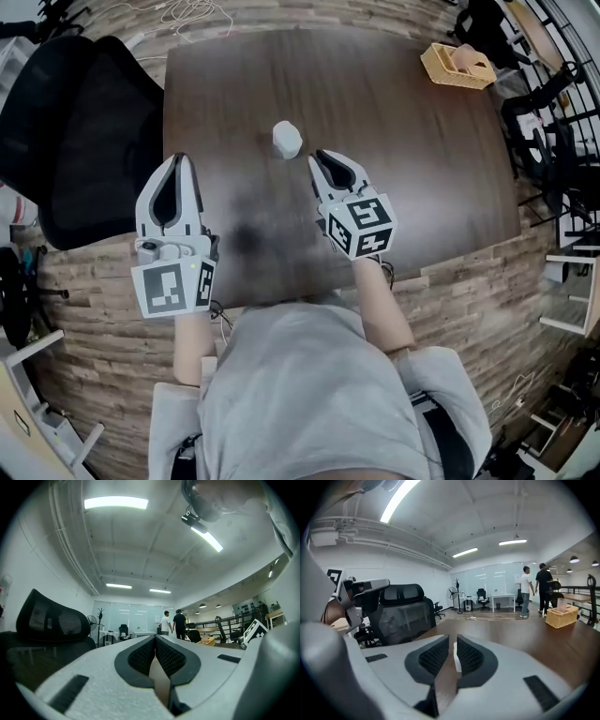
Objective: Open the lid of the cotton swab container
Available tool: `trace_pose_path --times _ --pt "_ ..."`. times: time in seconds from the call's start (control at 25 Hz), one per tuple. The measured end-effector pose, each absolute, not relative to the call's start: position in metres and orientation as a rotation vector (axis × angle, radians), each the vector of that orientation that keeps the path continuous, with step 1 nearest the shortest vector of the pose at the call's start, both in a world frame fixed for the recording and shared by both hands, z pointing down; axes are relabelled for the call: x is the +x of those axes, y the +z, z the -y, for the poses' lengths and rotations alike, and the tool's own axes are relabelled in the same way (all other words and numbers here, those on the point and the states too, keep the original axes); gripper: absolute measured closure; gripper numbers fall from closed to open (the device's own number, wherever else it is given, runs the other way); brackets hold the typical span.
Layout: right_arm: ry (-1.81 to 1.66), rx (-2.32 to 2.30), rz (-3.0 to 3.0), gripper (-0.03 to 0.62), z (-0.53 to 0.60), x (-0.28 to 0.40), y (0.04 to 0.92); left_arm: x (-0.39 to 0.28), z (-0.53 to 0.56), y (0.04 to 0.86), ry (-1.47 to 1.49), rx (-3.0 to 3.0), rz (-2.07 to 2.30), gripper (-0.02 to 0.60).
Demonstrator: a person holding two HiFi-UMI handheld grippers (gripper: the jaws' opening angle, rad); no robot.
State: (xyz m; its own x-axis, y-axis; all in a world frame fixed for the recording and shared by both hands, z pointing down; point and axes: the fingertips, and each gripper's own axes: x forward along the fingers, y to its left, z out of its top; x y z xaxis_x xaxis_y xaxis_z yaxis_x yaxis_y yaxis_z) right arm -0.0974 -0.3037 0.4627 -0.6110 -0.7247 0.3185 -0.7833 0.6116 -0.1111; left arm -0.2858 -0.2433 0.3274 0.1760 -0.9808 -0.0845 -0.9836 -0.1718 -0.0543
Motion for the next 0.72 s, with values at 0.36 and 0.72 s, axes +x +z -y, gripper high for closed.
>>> trace_pose_path --times 0.36,0.72 --pt "0.517 1.214 2.468 0.471 0.314 -0.106 0.533 -0.293 0.266 0.351 0.013 -2.415 -1.935 0.572" --pt "0.558 1.172 2.383 0.4 0.33 -0.12 0.583 -0.302 0.276 0.368 -0.045 -2.447 -1.948 0.572"
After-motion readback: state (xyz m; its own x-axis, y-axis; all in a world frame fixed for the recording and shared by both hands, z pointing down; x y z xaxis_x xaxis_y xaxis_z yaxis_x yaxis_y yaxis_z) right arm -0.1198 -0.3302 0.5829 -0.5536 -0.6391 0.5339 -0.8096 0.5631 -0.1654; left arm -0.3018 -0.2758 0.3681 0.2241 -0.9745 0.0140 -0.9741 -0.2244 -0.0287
